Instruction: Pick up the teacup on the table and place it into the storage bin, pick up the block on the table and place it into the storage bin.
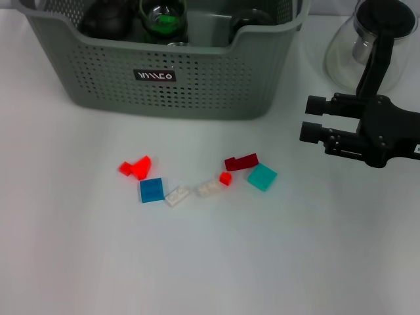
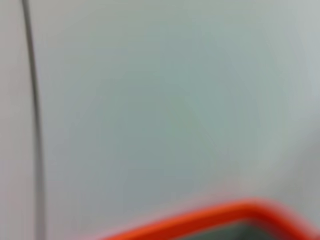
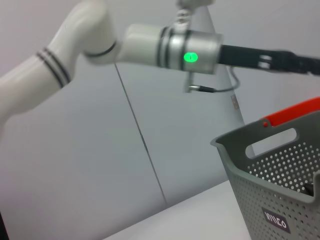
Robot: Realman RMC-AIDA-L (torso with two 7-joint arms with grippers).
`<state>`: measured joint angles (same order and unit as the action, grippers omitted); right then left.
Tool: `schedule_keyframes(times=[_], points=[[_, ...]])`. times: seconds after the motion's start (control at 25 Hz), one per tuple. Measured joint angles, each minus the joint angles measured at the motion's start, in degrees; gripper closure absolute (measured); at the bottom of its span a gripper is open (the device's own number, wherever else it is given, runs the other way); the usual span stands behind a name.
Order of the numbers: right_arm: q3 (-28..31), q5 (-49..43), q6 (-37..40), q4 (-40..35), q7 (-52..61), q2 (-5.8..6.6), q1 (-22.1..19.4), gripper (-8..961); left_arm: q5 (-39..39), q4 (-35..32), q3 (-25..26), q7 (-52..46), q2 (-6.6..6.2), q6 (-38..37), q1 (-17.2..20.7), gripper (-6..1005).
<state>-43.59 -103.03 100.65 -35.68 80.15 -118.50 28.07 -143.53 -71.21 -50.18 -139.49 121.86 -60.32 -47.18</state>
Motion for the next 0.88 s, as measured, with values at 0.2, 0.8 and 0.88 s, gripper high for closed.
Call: schedule_keyframes(times=[0.2,0.8,0.88], points=[[0.00,0.08,-0.05,0.00,0.00,-0.05,-0.05,339,35.23,-3.19,2.23,11.14,-2.32,-10.48,11.76,369],[0.01,0.17,0.18,0.00,0.00,0.02,0.35,340,40.46,29.84,13.01,31.64,-13.56,-53.77,14.91,375],[0.04,0.18,0.18,0.00,0.00,0.02,0.22,340,35.53,25.80,12.08,31.67,-12.59,-53.53,15.53,375]])
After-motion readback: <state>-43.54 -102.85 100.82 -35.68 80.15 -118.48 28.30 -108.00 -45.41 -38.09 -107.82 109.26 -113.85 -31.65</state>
